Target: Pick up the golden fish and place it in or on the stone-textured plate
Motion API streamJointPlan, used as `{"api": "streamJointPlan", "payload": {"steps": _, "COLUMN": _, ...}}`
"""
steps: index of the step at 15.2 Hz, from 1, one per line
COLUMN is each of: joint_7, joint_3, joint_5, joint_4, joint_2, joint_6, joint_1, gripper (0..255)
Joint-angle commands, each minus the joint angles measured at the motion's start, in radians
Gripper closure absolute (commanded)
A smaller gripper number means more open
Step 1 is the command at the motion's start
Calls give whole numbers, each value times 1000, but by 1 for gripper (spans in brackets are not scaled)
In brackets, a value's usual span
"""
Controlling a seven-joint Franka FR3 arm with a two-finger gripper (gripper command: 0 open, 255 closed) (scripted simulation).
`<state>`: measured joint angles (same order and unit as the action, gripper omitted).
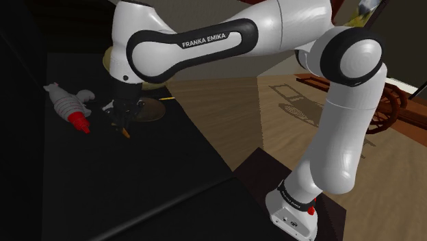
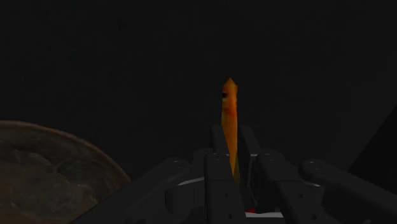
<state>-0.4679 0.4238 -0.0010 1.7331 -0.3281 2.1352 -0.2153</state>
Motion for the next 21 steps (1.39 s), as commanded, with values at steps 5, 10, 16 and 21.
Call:
{"api": "streamJointPlan", "payload": {"steps": 5, "joint_7": 1, "joint_3": 4, "joint_5": 11, "joint_4": -46, "joint_2": 28, "joint_6": -72, "joint_1": 4, "gripper": 255}}
{"api": "streamJointPlan", "payload": {"steps": 10, "joint_7": -2, "joint_3": 7, "joint_5": 15, "joint_4": -96, "joint_2": 42, "joint_6": -134, "joint_1": 4, "gripper": 255}}
{"api": "streamJointPlan", "payload": {"steps": 16, "joint_7": 90, "joint_3": -18, "joint_5": 41, "joint_4": -105, "joint_2": 66, "joint_6": -175, "joint_1": 68, "gripper": 255}}
{"api": "streamJointPlan", "payload": {"steps": 21, "joint_7": 200, "joint_3": -53, "joint_5": 60, "joint_4": -119, "joint_2": 70, "joint_6": -205, "joint_1": 140, "gripper": 255}}
